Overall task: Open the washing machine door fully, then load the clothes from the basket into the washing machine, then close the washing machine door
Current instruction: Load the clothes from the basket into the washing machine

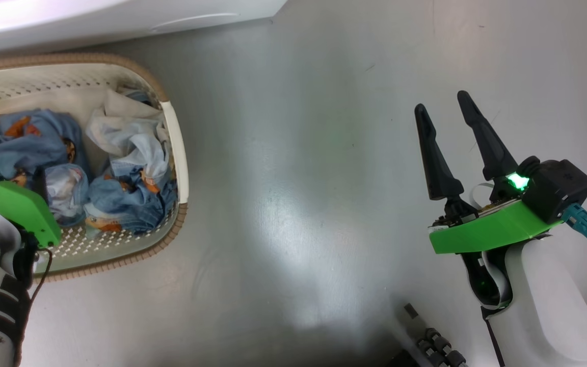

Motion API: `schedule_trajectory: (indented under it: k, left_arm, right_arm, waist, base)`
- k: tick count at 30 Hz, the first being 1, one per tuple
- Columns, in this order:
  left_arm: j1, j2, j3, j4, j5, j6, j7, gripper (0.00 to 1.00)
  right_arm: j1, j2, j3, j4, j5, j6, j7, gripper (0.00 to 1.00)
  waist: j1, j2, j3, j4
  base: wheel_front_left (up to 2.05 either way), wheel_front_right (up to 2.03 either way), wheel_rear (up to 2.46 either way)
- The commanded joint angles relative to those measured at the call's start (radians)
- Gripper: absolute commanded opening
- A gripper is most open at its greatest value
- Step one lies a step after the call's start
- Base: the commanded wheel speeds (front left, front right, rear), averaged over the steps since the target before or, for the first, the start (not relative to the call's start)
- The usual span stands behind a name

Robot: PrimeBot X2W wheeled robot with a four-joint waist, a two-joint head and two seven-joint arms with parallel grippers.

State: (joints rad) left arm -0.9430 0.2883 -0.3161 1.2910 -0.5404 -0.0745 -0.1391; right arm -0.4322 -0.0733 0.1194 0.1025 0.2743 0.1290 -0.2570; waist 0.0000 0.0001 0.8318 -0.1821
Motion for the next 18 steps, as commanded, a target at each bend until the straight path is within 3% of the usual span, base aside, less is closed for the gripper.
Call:
schedule_trajectory:
  k: [1,2,3,18]
  left_arm:
    - [0.014,0.051,0.011,-0.001,0.009,0.009,0.001,0.38]
    - [0.015,0.052,0.008,-0.001,0.010,0.012,0.004,0.11]
    - [0.016,0.053,0.006,-0.001,0.011,0.014,0.005,0.00]
    - [0.059,0.028,0.025,0.000,-0.033,0.026,-0.040,0.00]
  right_arm:
    - [0.017,0.006,0.023,-0.025,-0.008,0.002,-0.005,1.00]
    - [0.018,0.006,0.024,-0.025,-0.008,0.002,-0.005,1.00]
    - [0.018,0.006,0.024,-0.024,-0.008,0.002,-0.005,1.00]
    - [0.024,0.001,0.007,-0.014,-0.008,0.002,-0.005,1.00]
  waist:
    - [0.0000,-0.0001,-0.002,0.001]
    - [0.0000,-0.0001,-0.002,0.001]
    - [0.0000,-0.0001,-0.002,0.000]
    - [0.0000,-0.0001,-0.059,0.028]
  base:
    - [0.00,0.00,0.00]
    - [0.00,0.00,0.00]
    - [0.00,0.00,0.00]
    - [0.00,0.00,0.00]
